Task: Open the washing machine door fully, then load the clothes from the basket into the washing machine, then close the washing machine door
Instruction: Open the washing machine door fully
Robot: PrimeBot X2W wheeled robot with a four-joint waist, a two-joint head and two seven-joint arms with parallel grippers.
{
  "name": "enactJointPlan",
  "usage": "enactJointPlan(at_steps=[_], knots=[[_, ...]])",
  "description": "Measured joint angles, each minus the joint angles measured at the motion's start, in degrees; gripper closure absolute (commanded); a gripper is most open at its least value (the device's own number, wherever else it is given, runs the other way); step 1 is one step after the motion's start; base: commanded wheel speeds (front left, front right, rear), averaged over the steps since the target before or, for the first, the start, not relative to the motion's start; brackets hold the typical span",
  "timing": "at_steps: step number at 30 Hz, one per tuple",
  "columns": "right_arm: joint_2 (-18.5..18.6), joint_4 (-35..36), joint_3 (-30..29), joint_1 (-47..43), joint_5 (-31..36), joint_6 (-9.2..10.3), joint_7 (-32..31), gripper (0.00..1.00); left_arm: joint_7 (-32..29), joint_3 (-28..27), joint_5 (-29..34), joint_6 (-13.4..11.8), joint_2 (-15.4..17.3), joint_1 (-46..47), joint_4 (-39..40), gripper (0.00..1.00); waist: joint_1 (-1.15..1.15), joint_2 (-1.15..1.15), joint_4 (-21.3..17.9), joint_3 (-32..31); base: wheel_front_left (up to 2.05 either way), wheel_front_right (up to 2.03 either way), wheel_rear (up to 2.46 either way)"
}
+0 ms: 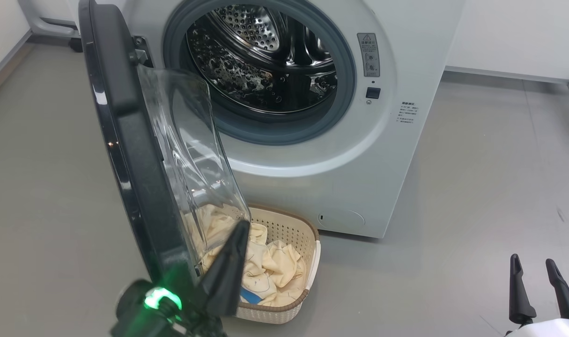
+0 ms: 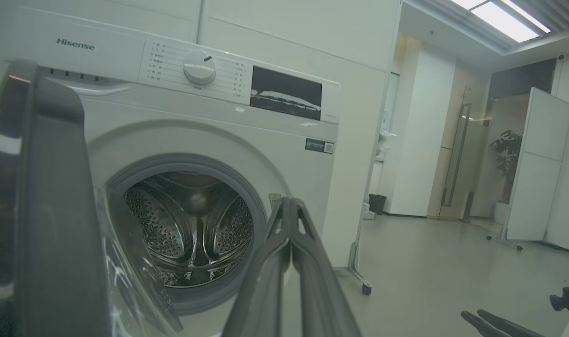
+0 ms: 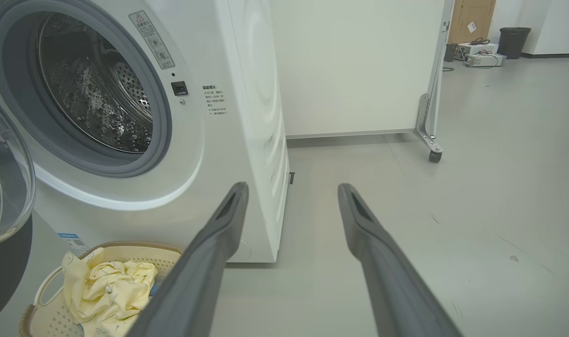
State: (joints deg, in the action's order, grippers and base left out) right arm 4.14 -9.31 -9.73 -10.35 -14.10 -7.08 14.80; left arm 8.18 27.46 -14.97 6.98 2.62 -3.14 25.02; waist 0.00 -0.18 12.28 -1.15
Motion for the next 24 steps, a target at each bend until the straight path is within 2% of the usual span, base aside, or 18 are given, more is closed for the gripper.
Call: enactJointPlan(at_steps=[4,8,15,21,24], knots=[[-0.2,0.0,0.2,0.0,0.0,0.0,0.0,0.0,-3.7,1.2,0.2,0.0,1.2,-2.7,-3.3,1.0,0.0,0.0,0.2,0.1,0.0,0.0,0.0],[-0.2,0.0,0.3,0.0,0.0,0.0,0.0,0.0,-5.2,-0.6,0.5,-0.1,1.2,-3.6,-5.0,1.0,0.0,0.0,0.6,0.4,0.0,0.0,0.0],[-0.2,0.1,0.4,0.0,0.0,0.0,0.0,0.0,-6.7,-4.0,2.7,-3.7,1.1,-3.7,-6.9,1.0,0.0,0.0,1.1,0.9,0.0,0.0,0.0],[-0.1,0.2,-0.5,-0.1,-0.1,0.0,0.0,0.0,-7.5,-4.0,3.1,-4.2,1.1,-3.7,-6.9,1.0,0.0,0.0,1.7,1.0,0.0,0.0,0.0],[-0.1,0.2,-0.6,-0.2,-0.1,0.0,0.0,0.0,-7.7,-4.3,3.1,-5.4,1.0,-3.7,-7.0,1.0,0.0,0.0,2.4,1.0,0.0,0.0,0.0]])
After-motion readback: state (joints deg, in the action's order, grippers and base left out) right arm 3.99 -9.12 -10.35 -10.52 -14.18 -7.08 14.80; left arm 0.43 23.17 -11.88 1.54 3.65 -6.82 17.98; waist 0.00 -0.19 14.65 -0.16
